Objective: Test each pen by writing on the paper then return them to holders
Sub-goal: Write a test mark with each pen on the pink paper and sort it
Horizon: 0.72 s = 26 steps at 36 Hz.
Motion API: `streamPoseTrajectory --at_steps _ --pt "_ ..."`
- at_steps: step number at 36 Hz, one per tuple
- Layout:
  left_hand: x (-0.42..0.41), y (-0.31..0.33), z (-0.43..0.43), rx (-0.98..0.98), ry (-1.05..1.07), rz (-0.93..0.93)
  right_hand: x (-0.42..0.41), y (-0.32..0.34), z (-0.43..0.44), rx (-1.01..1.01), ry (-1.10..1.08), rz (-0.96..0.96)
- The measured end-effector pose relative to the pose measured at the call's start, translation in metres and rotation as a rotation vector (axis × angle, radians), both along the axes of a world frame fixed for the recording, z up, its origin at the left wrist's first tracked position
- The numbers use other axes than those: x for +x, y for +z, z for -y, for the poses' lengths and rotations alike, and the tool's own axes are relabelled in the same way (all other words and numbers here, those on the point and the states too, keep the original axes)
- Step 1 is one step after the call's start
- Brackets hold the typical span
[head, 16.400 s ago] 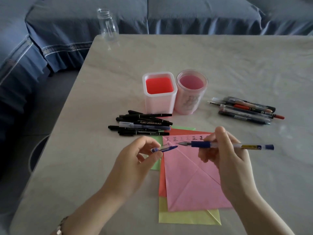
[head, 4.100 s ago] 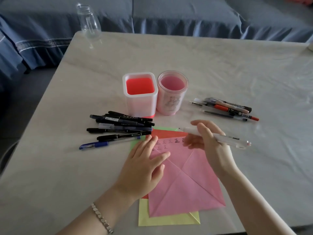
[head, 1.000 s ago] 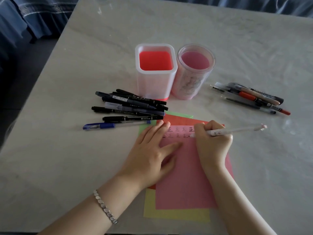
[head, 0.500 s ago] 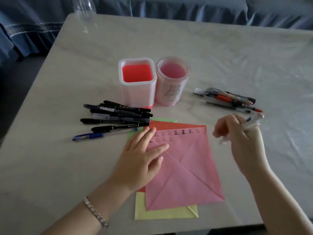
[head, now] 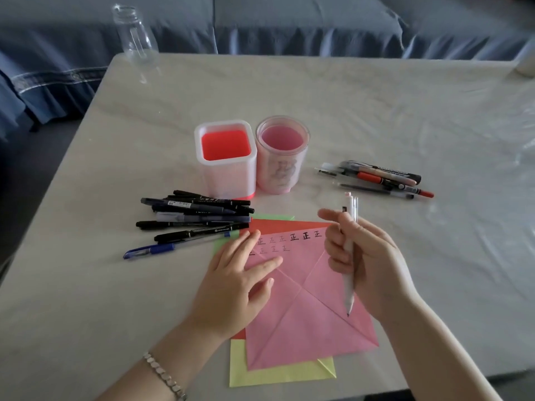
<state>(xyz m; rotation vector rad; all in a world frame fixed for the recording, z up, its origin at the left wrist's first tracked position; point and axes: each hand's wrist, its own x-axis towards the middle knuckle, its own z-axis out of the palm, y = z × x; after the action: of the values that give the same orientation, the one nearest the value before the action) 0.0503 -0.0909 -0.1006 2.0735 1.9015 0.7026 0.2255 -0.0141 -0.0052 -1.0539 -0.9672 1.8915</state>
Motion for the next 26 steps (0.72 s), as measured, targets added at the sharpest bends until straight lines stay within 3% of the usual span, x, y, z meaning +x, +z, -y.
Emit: streamPoseTrajectory --at_steps 10,18,26 --pt "0.000 0.000 0.001 0.039 -0.008 0.024 0.001 0.005 0.002 -0.070 0.018 0.168" --pt "-0.003 0.000 0.003 0.026 0.008 0.080 0.004 -0.001 -0.002 -0.157 -0.018 0.021" --pt "-0.003 0.001 0.004 0.004 0.005 0.075 0.009 -0.004 -0.004 -0.063 0.014 0.094"
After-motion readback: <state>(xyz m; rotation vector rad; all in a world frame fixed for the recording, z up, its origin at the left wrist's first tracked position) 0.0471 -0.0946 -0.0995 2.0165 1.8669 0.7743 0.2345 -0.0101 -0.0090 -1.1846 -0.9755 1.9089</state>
